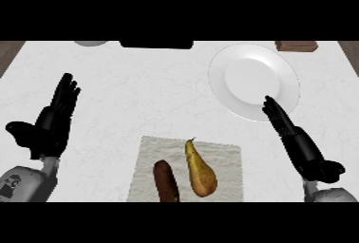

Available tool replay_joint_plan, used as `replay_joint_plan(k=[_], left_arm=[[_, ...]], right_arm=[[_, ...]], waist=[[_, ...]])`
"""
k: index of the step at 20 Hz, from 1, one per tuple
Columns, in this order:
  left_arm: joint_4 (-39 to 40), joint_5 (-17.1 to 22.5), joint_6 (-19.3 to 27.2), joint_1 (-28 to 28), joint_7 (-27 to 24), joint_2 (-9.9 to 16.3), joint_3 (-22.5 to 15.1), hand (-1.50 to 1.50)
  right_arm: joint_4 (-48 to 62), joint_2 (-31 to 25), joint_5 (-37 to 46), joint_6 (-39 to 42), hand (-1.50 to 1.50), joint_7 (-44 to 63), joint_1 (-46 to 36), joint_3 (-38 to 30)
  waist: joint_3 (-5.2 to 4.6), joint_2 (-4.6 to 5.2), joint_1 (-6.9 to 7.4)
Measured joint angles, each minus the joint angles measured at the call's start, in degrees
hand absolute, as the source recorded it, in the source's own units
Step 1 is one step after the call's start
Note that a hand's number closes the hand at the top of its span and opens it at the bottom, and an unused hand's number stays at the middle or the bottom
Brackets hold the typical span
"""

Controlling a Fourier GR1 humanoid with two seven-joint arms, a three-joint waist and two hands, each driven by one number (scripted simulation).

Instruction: Pick the pear from the placemat and place it in the plate

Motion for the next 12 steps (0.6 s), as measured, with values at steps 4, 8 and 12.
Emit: replay_joint_plan(k=[4, 8, 12], left_arm=[[2.19, -0.52, -0.14, 1.13, 1.98, -0.6, -0.9, 0.0], [4.74, -0.85, -0.44, 2.62, 4.74, -0.97, -3.0, 0.0], [5.09, -0.52, -0.5, 4.08, 7.35, -1.53, -4.3, 0.0]], right_arm=[[-2.98, 1.18, -0.94, 5.84, 1.5, 4.93, -4.78, 5.66], [-7.52, -2.16, 5.87, 10.21, 1.5, 6.47, -13.73, 10.75], [-9.84, -5.91, 21.82, 5.71, 1.5, 1.94, -18.19, 14.57]], waist=[[0.46, -0.62, 0.11], [-0.03, -2.19, 0.95], [0.28, -2.29, 0.41]])
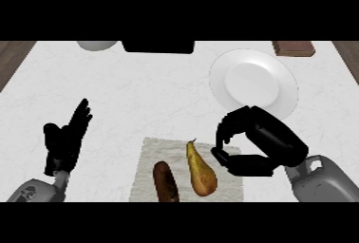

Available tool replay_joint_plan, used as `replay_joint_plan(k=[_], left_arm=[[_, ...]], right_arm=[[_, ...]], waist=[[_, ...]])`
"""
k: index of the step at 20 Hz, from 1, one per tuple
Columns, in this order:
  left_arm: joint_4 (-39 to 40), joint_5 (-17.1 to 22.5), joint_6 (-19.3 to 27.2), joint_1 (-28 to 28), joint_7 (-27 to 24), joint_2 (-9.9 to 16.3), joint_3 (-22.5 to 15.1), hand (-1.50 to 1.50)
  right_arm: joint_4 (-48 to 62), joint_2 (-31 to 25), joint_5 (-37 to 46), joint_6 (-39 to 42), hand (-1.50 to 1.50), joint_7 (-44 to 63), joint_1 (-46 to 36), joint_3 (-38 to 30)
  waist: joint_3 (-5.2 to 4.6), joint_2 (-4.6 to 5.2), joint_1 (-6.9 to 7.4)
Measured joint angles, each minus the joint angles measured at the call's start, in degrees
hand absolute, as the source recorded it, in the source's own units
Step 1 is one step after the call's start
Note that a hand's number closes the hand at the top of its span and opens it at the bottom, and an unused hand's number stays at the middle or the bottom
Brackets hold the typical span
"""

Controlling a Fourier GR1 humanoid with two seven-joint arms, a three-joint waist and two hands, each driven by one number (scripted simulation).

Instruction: Pick the pear from the placemat and place it in the plate

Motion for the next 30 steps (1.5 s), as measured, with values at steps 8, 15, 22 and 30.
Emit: replay_joint_plan(k=[8, 15, 22, 30], left_arm=[[0.19, -1.63, 1.51, 1.03, 1.17, -2.45, -1.8, 0.0], [0.59, -2.66, 1.94, 0.87, 2.47, -3.19, -1.41, 0.0], [-0.51, -3.93, 2.34, 1.83, 3.57, -3.53, -1.31, 0.0], [-0.57, -5.01, 1.68, 2.34, 3.37, -5.0, -0.63, 0.0]], right_arm=[[11.9, 7.44, -9.47, 4.63, -1.5, -16.14, 7.15, 2.08], [12.56, 3.09, 3.51, 6.0, -1.5, -15.95, 0.05, 6.32], [7.18, 2.36, 12.98, 11.56, -1.5, -2.48, -8.37, 9.4], [6.38, 4.25, 17.27, 25.44, -1.5, 10.18, -12.9, 14.01]], waist=[[0.57, 1.51, -0.45], [0.48, 1.14, -1.15], [0.43, 0.97, -1.34], [0.43, 1.06, -1.39]])
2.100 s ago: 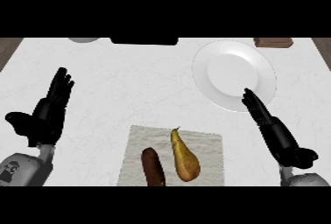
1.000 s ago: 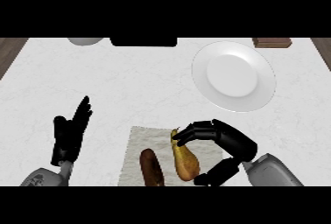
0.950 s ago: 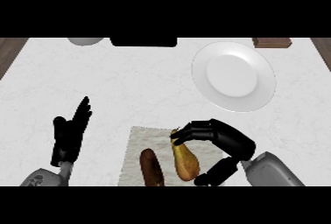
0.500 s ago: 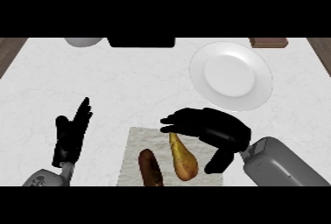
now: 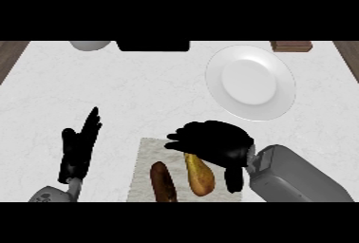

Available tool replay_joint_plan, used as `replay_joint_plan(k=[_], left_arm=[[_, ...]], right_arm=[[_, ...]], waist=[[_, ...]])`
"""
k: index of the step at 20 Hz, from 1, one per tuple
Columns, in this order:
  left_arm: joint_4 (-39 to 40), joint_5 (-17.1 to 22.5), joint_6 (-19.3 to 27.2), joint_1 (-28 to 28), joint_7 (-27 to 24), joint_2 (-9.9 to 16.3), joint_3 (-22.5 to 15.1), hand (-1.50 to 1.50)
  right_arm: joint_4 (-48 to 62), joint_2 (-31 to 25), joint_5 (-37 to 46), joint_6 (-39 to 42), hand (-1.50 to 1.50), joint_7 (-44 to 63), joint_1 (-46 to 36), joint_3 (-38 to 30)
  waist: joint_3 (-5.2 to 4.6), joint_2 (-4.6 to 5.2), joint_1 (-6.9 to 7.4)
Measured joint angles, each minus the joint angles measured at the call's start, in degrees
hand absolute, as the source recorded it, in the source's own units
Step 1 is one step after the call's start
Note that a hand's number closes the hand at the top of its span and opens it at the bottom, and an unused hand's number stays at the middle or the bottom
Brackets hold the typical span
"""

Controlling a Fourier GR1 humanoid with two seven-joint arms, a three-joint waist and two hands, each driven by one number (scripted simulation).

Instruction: Pick the pear from the placemat and place it in the plate

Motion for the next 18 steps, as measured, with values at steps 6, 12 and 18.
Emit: replay_joint_plan(k=[6, 12, 18], left_arm=[[0.17, -1.17, -2.34, 0.39, 0.05, -0.44, 2.55, 0.0], [-0.71, -4.36, -2.15, 1.12, 1.48, -3.45, 3.39, 0.0], [-2.53, -6.55, -4.07, 1.69, 3.5, -3.71, 5.47, 0.0]], right_arm=[[1.18, 4.13, 4.13, 5.73, -1.5, 3.68, 0.35, -0.17], [3.49, 6.99, 9.52, 8.14, -1.5, 1.9, 1.64, -1.78], [6.5, 9.44, 14.26, 9.23, -1.5, -1.83, 2.21, -3.17]], waist=[[0.03, 0.08, -0.06], [0.05, 0.11, -0.06], [0.05, 0.12, -0.01]])
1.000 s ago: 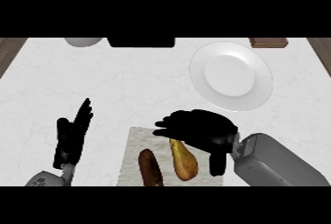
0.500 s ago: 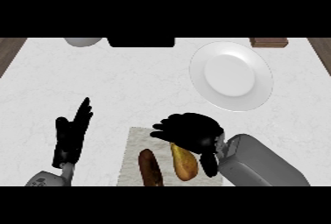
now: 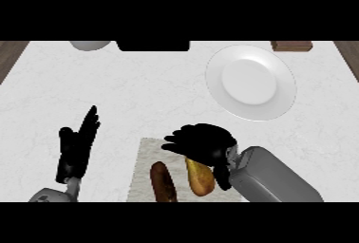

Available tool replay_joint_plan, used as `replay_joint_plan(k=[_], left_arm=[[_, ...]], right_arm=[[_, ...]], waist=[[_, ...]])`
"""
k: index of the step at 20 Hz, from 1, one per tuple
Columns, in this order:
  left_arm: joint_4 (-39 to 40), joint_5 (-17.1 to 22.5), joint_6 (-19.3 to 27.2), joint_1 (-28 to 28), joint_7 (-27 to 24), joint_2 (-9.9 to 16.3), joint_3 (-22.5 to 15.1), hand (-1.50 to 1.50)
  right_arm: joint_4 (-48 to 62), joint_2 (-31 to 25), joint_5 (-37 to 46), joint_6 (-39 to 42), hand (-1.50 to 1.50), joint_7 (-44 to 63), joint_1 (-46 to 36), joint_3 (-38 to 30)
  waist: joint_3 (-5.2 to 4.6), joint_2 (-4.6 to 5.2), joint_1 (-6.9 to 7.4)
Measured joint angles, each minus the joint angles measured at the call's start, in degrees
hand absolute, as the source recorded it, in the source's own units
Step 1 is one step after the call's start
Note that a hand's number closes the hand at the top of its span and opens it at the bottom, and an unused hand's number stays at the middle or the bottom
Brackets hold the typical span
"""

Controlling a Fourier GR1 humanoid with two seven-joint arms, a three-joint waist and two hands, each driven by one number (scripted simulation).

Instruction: Pick the pear from the placemat and place it in the plate

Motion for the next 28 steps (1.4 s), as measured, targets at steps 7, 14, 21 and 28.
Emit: replay_joint_plan(k=[7, 14, 21, 28], left_arm=[[-0.69, -2.34, -1.98, 0.58, 1.08, -1.39, 2.3, 0.0], [0.03, -3.65, -4.79, 0.65, 0.97, -2.62, 4.95, 0.0], [1.37, -5.51, -6.04, 0.8, -0.22, -4.58, 6.5, 0.0], [-0.61, -6.63, -6.2, 1.59, 1.36, -5.45, 6.73, 0.0]], right_arm=[[2.8, 3.22, 5.3, 0.14, -1.5, -2.16, 1.95, -0.96], [8.72, 4.89, 11.07, -2.81, 1.5, -7.08, 2.02, -1.58], [8.61, 5.12, 16.01, -7.41, 1.5, -12.75, 3.45, -1.31], [11.03, 7.95, 18.08, -14.86, 1.5, -11.86, 2.94, -7.35]], waist=[[0.01, 0.01, -0.02], [-0.05, -0.03, -0.01], [-0.02, -0.02, -0.06], [0.01, 0.06, 0.04]])
